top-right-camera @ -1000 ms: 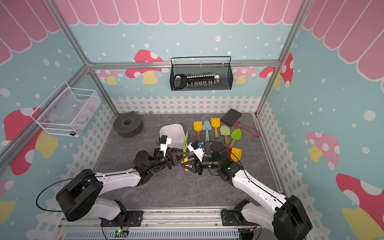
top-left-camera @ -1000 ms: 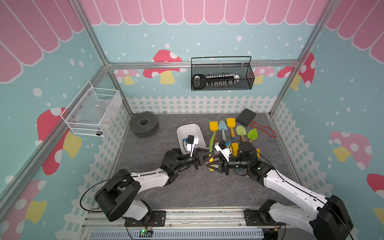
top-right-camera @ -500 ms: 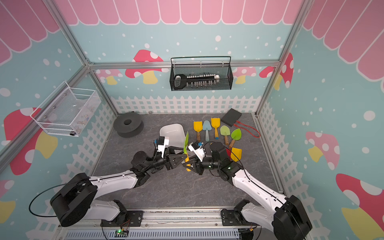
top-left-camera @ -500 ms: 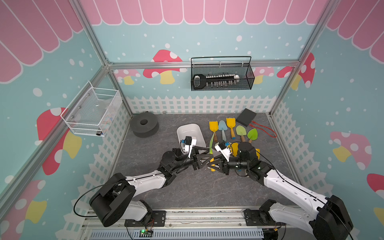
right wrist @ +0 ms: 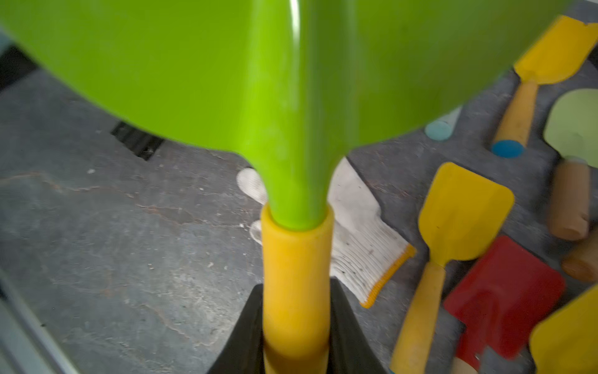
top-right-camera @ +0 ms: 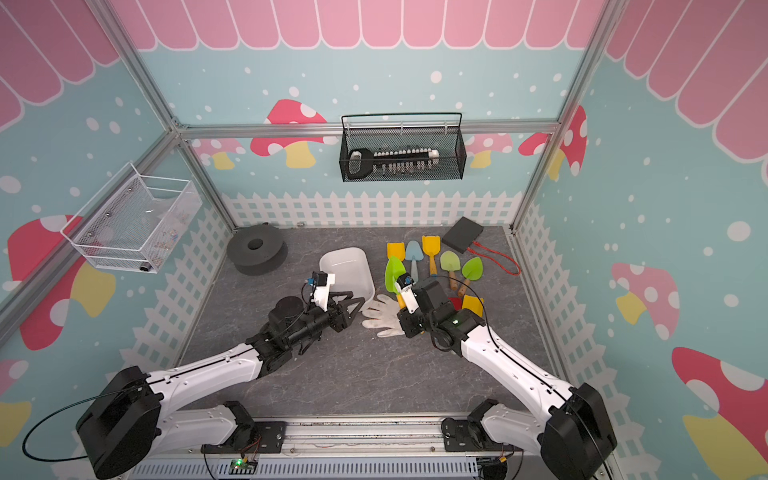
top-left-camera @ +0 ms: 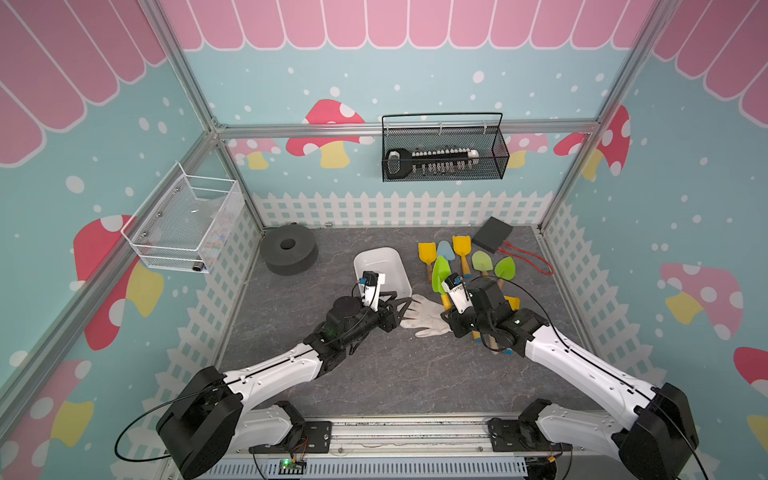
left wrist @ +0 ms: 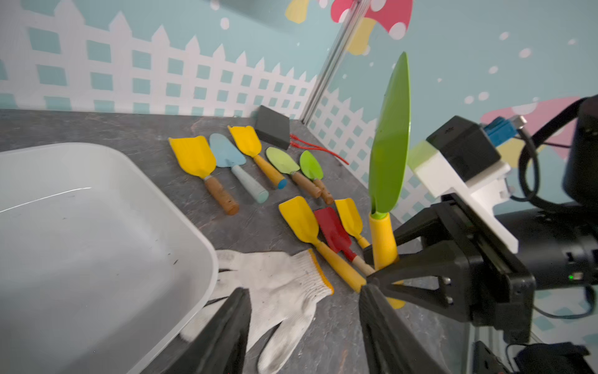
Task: Take the shovel out of the storage box
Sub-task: Pick up the shovel from the storage box, then place the shovel at the center of the board.
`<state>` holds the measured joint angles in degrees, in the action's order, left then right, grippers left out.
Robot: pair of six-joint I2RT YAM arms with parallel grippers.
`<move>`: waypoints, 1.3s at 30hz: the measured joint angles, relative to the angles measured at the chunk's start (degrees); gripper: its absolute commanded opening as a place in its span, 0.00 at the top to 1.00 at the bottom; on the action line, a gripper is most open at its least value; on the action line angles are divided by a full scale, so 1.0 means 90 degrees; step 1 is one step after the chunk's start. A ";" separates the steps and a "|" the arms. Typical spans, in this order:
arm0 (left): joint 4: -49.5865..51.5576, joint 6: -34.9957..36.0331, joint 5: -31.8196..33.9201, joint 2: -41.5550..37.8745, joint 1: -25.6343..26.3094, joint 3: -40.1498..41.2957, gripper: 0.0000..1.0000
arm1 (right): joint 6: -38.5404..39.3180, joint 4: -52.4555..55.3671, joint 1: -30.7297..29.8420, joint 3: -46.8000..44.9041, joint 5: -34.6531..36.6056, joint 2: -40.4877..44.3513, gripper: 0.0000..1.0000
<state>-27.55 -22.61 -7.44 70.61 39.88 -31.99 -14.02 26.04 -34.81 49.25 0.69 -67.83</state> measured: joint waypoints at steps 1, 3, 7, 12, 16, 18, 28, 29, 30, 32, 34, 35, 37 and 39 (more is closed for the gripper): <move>0.0168 0.0051 0.0136 -0.0012 0.0002 -0.0036 0.43 | -0.0017 0.0194 0.0017 0.0073 0.0240 -0.0121 0.90; 0.0444 0.0134 0.0350 -0.0041 0.0005 -0.0117 0.43 | -0.0063 0.0527 0.0058 0.0194 0.0612 -0.0342 0.90; 0.0784 0.0308 0.0578 -0.0095 0.0036 -0.0248 0.43 | -0.0185 0.1035 0.0260 0.0262 0.1127 -0.0544 0.90; 0.1144 0.0544 0.0763 -0.0109 0.0131 -0.0379 0.44 | -0.0408 0.1156 0.1049 -0.0024 0.1214 -0.0427 0.92; 0.1316 0.0612 0.0826 -0.0109 0.0134 -0.0418 0.45 | -0.0522 0.1251 0.1722 -0.0466 0.1214 -0.0197 0.92; 0.1372 0.0631 0.0828 -0.0109 0.0143 -0.0435 0.45 | -0.0544 0.1336 0.1933 -0.0527 0.1219 -0.0090 0.91; 0.1513 0.0760 0.0850 -0.0330 0.0204 -0.0440 0.45 | -0.0641 0.1435 0.3249 -0.0597 0.1056 0.0005 0.88; 0.1511 0.0777 0.0852 -0.0379 0.0219 -0.0440 0.45 | -0.0639 0.1438 0.3378 -0.0597 0.1005 -0.0027 0.88; 0.1511 0.0784 0.0855 -0.0418 0.0236 -0.0440 0.45 | -0.0631 0.1443 0.3529 -0.0597 0.0945 -0.0083 0.87; 0.1513 0.0804 0.0855 -0.0444 0.0248 -0.0440 0.46 | -0.0602 0.1440 0.3791 -0.0597 0.0801 -0.0248 0.85; 0.1542 0.0838 0.0855 -0.0444 0.0250 -0.0442 0.46 | -0.0554 0.1438 0.4073 -0.0597 0.0602 -0.0498 0.85; 0.1564 0.0852 0.0857 -0.0447 0.0250 -0.0442 0.46 | -0.0527 0.1435 0.4199 -0.0597 0.0500 -0.0624 0.85; 0.1608 0.0877 0.0857 -0.0459 0.0250 -0.0442 0.46 | -0.0491 0.1423 0.4442 -0.0595 0.0306 -0.0884 0.85; 0.1610 0.0877 0.0857 -0.0474 0.0250 -0.0442 0.45 | -0.0488 0.1399 0.4641 -0.0595 0.0151 -0.1049 0.84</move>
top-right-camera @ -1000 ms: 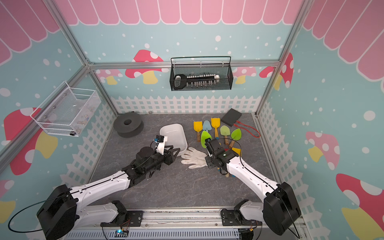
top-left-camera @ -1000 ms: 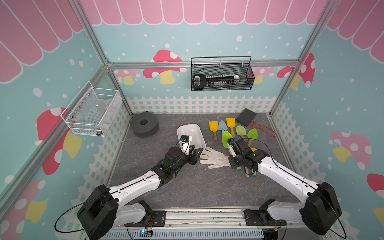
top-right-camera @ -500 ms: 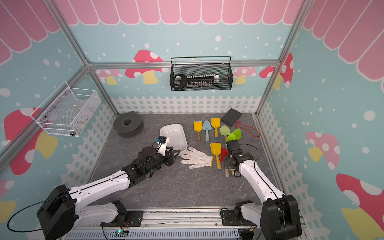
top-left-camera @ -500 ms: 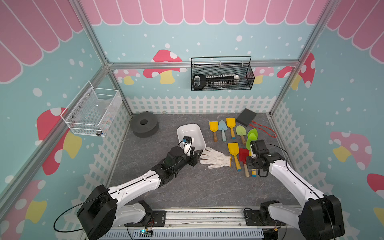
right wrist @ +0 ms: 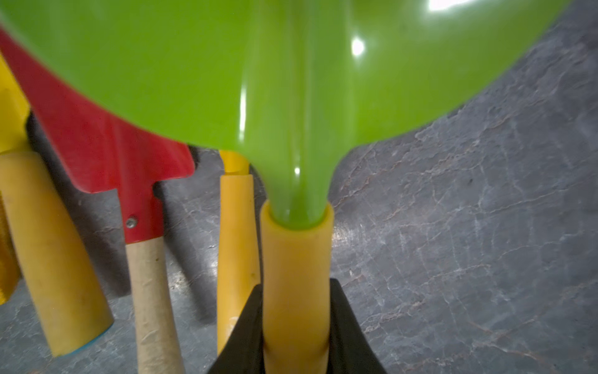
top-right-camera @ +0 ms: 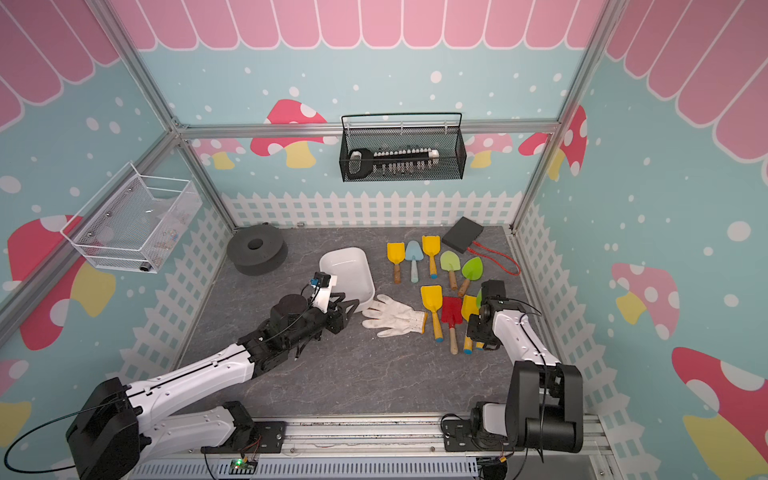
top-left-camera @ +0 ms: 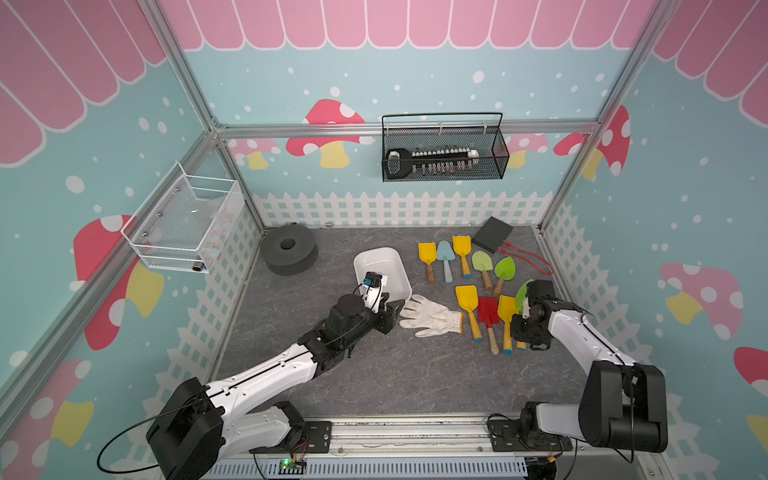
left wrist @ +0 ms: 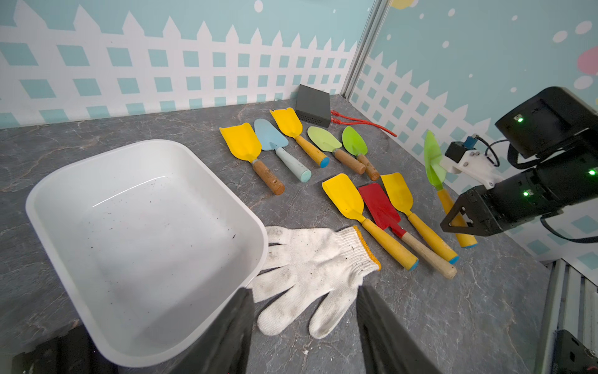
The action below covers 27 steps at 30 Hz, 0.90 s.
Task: Take the shovel out of the storage box
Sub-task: Place the shovel at the center of the board.
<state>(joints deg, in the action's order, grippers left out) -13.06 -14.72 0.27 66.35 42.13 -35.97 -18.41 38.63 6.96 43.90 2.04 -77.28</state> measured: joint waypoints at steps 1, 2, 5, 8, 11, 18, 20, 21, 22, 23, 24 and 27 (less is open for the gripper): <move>0.0002 0.0000 -0.0002 -0.0015 0.0000 0.0000 0.46 | 0.0000 -0.0027 0.0087 0.0000 -0.0066 -0.0058 0.84; 0.0002 0.0000 -0.0002 -0.0022 0.0002 0.0000 0.46 | 0.0000 -0.0046 0.0153 0.0000 -0.0117 -0.0087 0.84; 0.0002 0.0000 -0.0002 -0.0032 0.0002 0.0000 0.46 | -0.0002 -0.0146 0.0338 0.0000 -0.0265 -0.0155 0.84; 0.0002 0.0000 -0.0002 -0.0032 0.0002 -0.0002 0.46 | -0.0007 -0.0253 0.0452 0.0000 -0.0367 -0.0216 0.85; 0.0002 0.0000 -0.0002 -0.0034 0.0002 -0.0002 0.46 | -0.0012 -0.0362 0.0542 -0.0002 -0.0464 -0.0362 0.85; 0.0019 0.0019 -0.0002 -0.0158 0.0046 -0.0002 0.46 | -0.0034 -0.0559 0.0636 0.0000 -0.0627 -0.0848 0.81; 0.0017 0.0022 -0.0002 -0.0168 0.0049 -0.0002 0.46 | -0.0039 -0.0597 0.0644 0.0000 -0.0656 -0.0913 0.79; 0.0022 0.0022 -0.0002 -0.0168 0.0049 -0.0002 0.46 | -0.0049 -0.0617 0.0644 0.0000 -0.0668 -0.0923 0.78; 0.0024 0.0022 -0.0002 -0.0168 0.0049 -0.0002 0.46 | -0.0051 -0.0631 0.0644 0.0000 -0.0678 -0.0923 0.77; 0.0022 0.0022 -0.0002 -0.0168 0.0049 -0.0002 0.46 | -0.0051 -0.0641 0.0644 0.0000 -0.0687 -0.0930 0.75; 0.0022 0.0022 -0.0002 -0.0165 0.0049 -0.0002 0.46 | -0.0053 -0.0651 0.0644 0.0000 -0.0692 -0.0930 0.74; 0.0024 0.0022 -0.0002 -0.0165 0.0049 -0.0002 0.46 | -0.0053 -0.0678 0.0644 0.0002 -0.0714 -0.0942 0.73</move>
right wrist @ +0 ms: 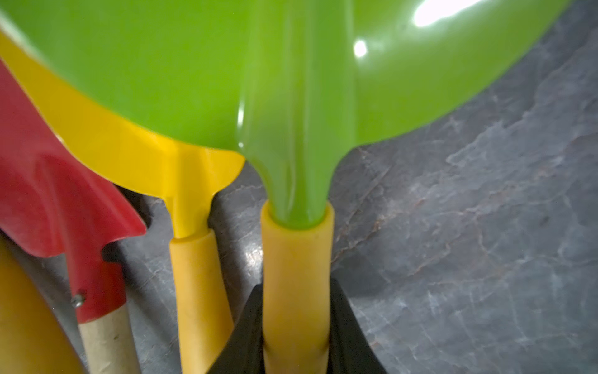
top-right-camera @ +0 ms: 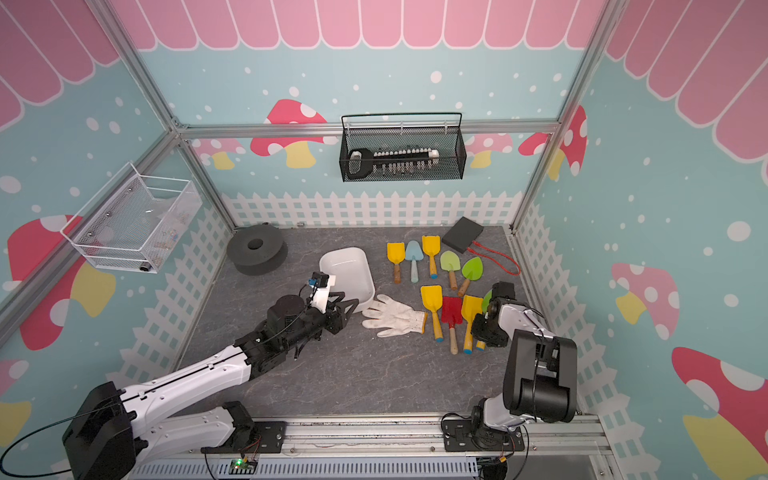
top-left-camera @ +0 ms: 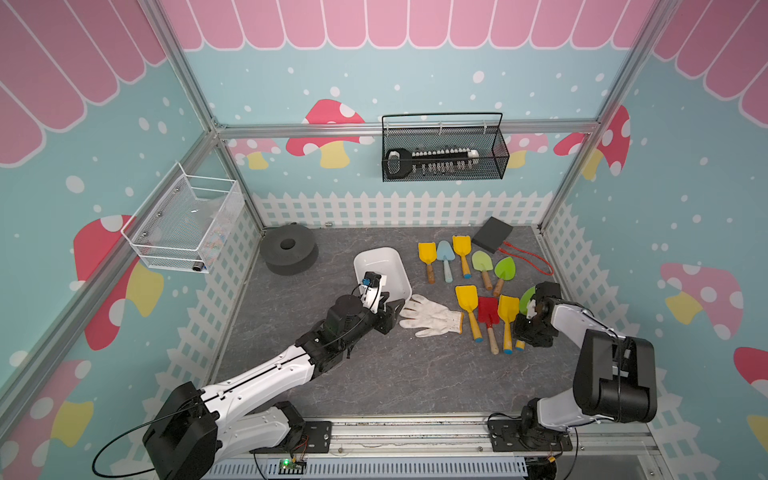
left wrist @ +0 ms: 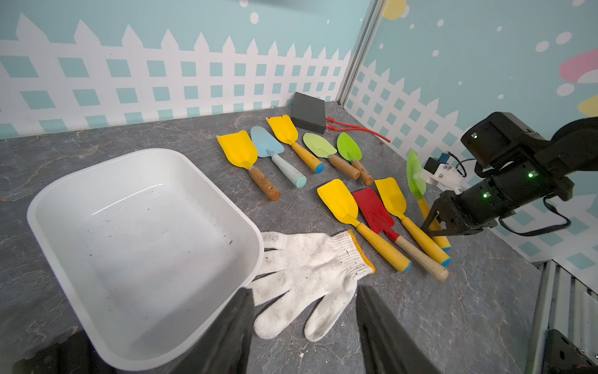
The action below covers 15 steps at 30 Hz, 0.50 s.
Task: Take the shovel out of the storage box
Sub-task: Place the shovel at the center of the board.
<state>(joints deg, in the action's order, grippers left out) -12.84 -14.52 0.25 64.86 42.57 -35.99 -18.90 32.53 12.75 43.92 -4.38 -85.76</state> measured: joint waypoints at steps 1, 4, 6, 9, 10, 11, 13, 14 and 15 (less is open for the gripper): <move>0.0000 0.0000 0.0000 0.0000 0.0000 0.0000 0.46 | 0.0000 -0.0012 0.0000 0.0002 -0.0007 0.0000 0.73; -0.0002 0.0002 0.0000 0.0000 0.0000 0.0000 0.46 | 0.0000 -0.0061 0.0000 0.0002 -0.0034 -0.0012 0.71; 0.0000 0.0002 0.0000 -0.0002 0.0000 0.0000 0.46 | -0.0002 -0.0092 0.0000 0.0002 -0.0051 -0.0012 0.69; 0.0000 0.0002 0.0000 0.0000 0.0000 0.0000 0.46 | -0.0002 -0.0107 0.0000 0.0002 -0.0070 -0.0015 0.67; 0.0000 0.0002 0.0000 0.0000 0.0000 0.0000 0.46 | 0.0000 -0.0114 0.0000 0.0002 -0.0070 -0.0015 0.66; 0.0000 0.0002 0.0000 0.0000 0.0000 0.0000 0.46 | -0.0002 -0.0121 0.0000 0.0002 -0.0073 -0.0015 0.65; 0.0000 0.0005 0.0000 -0.0002 0.0000 0.0000 0.46 | -0.0007 -0.0131 0.0000 0.0002 -0.0073 -0.0015 0.64; 0.0000 0.0005 0.0000 0.0000 0.0000 0.0000 0.46 | -0.0005 -0.0134 0.0000 0.0002 -0.0073 -0.0015 0.64; 0.0000 0.0007 0.0000 -0.0002 0.0000 0.0000 0.46 | -0.0005 -0.0138 0.0000 0.0002 -0.0073 -0.0015 0.62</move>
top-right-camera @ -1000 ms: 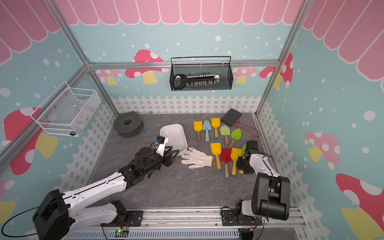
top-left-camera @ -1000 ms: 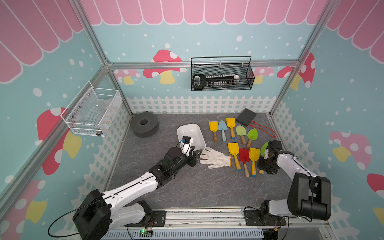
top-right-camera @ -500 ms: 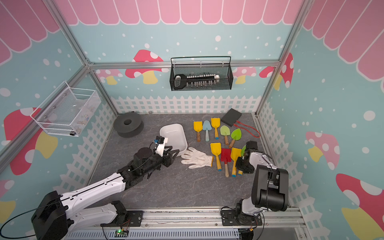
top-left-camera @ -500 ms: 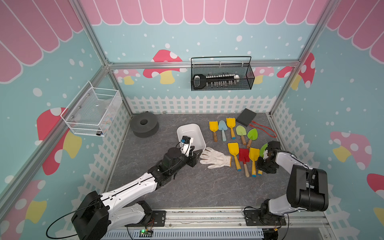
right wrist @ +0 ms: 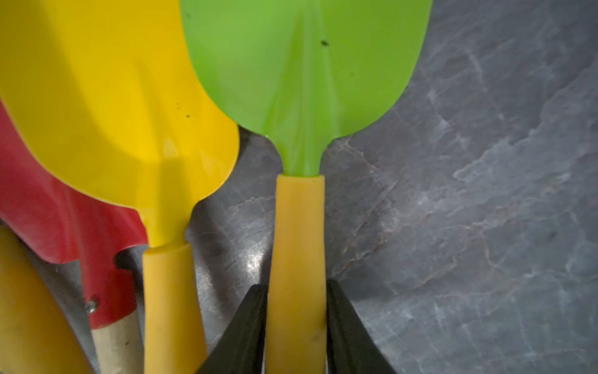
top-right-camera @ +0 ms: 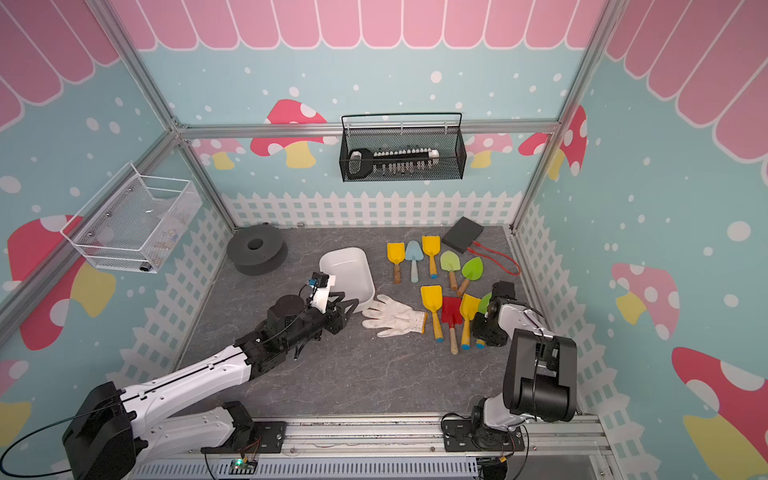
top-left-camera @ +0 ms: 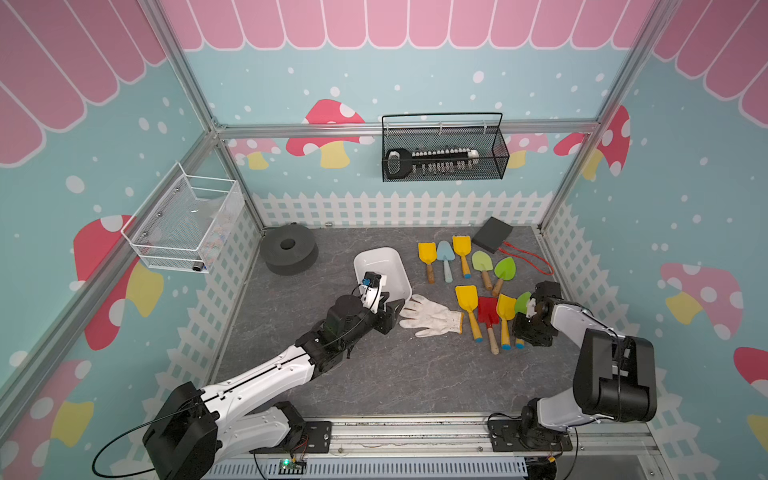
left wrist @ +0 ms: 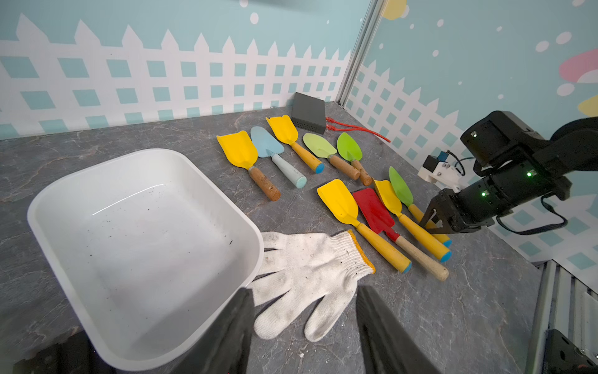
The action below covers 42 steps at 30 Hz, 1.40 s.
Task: Take the shovel out of the storage box
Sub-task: Place the shovel at the center of the board, then reset both arms
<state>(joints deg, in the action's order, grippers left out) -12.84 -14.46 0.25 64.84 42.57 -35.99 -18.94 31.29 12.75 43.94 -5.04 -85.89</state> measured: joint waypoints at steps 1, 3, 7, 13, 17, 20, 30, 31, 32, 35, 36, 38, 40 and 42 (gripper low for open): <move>0.0000 0.0005 0.0000 0.0002 0.0000 0.0000 0.46 | 0.0005 -0.0005 0.0000 0.0000 0.0000 0.0000 0.61; 0.0000 0.0017 0.0000 0.0000 0.0000 0.0000 0.46 | 0.0005 -0.0005 0.0000 0.0000 0.0005 0.0012 0.59; 0.0000 0.0019 0.0000 0.0000 0.0000 0.0000 0.44 | 0.0012 0.0000 -0.0005 -0.0022 0.0131 0.0265 0.55; -0.0002 0.0017 0.0248 0.0002 0.0015 0.0000 0.37 | 0.0129 -0.0131 -0.0107 -0.0165 0.0415 0.1304 0.51; -0.0010 0.0053 0.0534 -0.0007 0.0027 0.0000 0.01 | 0.0282 -0.0432 -0.0304 -0.0376 0.0444 0.2062 0.39; -0.0024 0.0100 0.0838 -0.0015 0.0029 0.0005 0.01 | 0.0398 -0.0670 -0.0491 -0.0546 0.0369 0.2693 0.28; -0.0338 0.0702 0.2705 -0.0015 -0.0017 0.0270 0.01 | 0.0804 -0.2460 -0.1302 -0.1166 -0.0661 0.3815 0.00; -0.0469 0.0799 0.2912 -0.0017 -0.0056 0.0352 0.01 | 0.0838 -0.2620 -0.1343 -0.1217 -0.0668 0.3827 0.00; -0.0644 0.0899 0.3179 -0.0029 -0.0138 0.0488 0.01 | 0.0896 -0.2776 -0.1367 -0.1234 -0.0658 0.3813 0.01; -0.1059 0.1117 0.3718 -0.0165 -0.0585 0.0945 0.01 | 0.1202 -0.3254 -0.1382 -0.1248 -0.0568 0.3706 0.01; -0.1188 0.1173 0.3835 -0.0250 -0.0767 0.1122 0.01 | 0.1319 -0.3453 -0.1382 -0.1285 -0.0542 0.3660 0.00; -0.1518 0.1319 0.4002 -0.0474 -0.1178 0.1511 0.01 | 0.1591 -0.3995 -0.1382 -0.1484 -0.0464 0.3531 0.00; -0.1753 0.1411 0.4046 -0.0661 -0.1545 0.1800 0.01 | 0.1804 -0.4493 -0.1382 -0.1780 -0.0350 0.3344 0.00; -0.1889 0.1503 0.4046 -0.0763 -0.1870 0.1953 0.01 | 0.1972 -0.4864 -0.1382 -0.2040 -0.0255 0.3084 0.00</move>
<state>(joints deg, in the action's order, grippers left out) -29.85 -0.93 36.67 57.98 25.74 -18.41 -1.19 -12.49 0.32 25.58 -7.33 -58.13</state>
